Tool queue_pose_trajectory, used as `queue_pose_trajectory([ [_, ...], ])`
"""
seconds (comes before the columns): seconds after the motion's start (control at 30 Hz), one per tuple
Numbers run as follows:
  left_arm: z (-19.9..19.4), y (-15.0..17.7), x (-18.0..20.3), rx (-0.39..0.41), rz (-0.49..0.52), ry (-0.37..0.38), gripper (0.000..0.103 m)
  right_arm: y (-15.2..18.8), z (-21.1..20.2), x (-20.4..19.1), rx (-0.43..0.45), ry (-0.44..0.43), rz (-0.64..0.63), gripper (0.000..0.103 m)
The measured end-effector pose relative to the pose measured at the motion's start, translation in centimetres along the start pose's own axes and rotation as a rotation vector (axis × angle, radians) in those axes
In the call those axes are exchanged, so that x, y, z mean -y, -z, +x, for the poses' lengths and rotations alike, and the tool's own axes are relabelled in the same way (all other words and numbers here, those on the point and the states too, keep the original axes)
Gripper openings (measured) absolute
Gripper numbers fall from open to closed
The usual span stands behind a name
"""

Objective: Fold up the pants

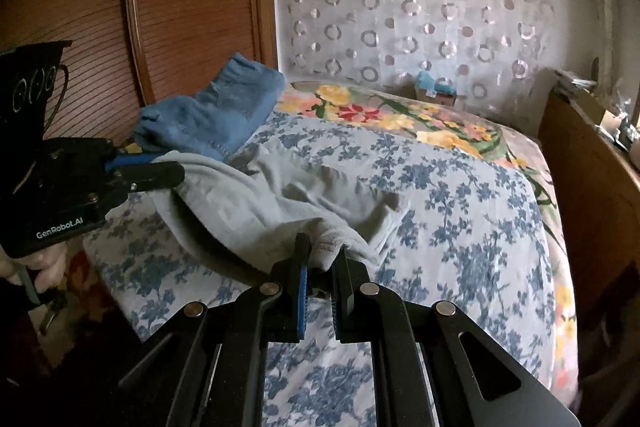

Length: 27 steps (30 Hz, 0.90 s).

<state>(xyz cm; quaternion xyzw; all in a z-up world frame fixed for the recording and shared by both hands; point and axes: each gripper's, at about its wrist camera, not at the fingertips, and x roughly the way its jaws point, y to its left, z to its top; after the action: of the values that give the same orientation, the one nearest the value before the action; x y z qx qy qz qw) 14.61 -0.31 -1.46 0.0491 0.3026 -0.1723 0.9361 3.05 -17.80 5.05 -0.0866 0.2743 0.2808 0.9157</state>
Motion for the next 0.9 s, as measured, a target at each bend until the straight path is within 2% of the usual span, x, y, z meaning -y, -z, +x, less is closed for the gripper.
queue_pose_trajectory([
  [0.33, -1.6, 4.5, 0.6, -0.017, -0.081, 0.033, 0.01, 3.1, 0.4, -0.1, -0.007, -0.04, 0.111, 0.009],
  [0.47, -1.6, 5.8, 1.1, -0.024, -0.078, 0.004, 0.01, 4.3, 0.2, -0.3, -0.013, -0.053, 0.138, 0.009],
  [0.9, -2.0, 9.0, 1.2, -0.049, -0.114, -0.022, 0.01, 5.3, 0.5, -1.6, -0.035, -0.054, 0.128, 0.009],
])
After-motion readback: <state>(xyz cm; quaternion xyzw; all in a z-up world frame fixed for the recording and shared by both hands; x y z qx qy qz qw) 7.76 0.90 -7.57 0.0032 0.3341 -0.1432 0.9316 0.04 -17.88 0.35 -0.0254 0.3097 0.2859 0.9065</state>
